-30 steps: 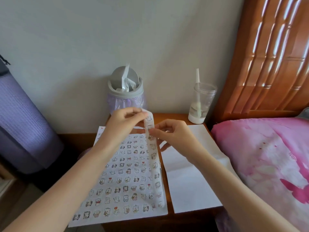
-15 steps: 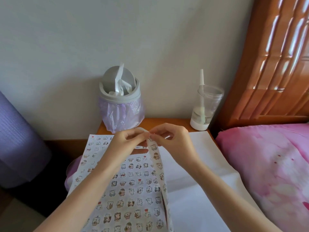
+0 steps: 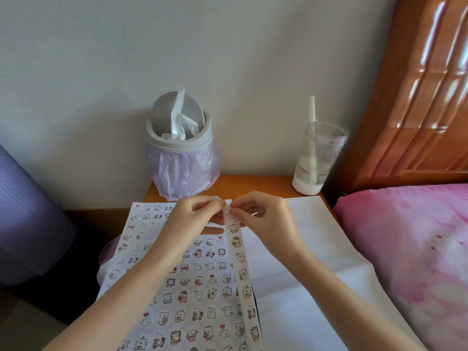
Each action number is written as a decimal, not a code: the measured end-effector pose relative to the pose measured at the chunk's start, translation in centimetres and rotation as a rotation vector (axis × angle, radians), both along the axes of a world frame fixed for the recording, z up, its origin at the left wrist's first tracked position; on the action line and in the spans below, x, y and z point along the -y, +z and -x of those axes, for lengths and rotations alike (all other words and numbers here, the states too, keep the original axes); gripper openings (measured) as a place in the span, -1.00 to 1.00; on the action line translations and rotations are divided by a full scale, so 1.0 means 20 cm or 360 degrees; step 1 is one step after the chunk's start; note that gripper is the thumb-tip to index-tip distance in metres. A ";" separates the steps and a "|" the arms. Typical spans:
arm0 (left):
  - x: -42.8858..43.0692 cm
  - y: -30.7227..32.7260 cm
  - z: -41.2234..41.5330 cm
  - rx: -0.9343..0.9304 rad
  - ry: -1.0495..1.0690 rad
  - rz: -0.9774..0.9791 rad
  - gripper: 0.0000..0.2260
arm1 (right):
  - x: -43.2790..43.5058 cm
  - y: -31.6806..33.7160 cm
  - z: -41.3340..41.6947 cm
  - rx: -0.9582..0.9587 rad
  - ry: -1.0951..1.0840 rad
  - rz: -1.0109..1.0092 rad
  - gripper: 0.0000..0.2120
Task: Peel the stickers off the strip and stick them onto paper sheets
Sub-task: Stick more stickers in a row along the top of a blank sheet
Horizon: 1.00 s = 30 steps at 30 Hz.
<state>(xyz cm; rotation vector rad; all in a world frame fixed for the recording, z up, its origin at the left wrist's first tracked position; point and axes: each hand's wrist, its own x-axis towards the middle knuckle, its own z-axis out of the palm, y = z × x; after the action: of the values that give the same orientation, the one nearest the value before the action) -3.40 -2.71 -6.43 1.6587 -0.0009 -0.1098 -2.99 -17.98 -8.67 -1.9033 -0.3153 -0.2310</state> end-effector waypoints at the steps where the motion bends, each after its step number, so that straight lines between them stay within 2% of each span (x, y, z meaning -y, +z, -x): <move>1: 0.00 -0.01 0.00 -0.0007 0.0006 -0.0010 -0.86 | 0.00 -0.01 0.00 -0.0002 -0.0005 0.0008 -0.90; 20: 0.01 -0.08 -0.05 -0.0123 0.0070 -0.0031 -0.85 | 0.03 -0.08 -0.01 0.0111 0.0017 0.0036 -0.90; 30: 0.02 -0.10 -0.05 -0.0162 0.0088 -0.0054 -0.86 | 0.05 -0.10 -0.01 0.0393 0.0060 0.0341 -0.90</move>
<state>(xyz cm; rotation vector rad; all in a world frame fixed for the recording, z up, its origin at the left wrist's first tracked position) -2.46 -3.10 -8.40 1.6840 0.1246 -0.1530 -2.87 -18.94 -10.68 -2.0801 -0.5606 -0.4227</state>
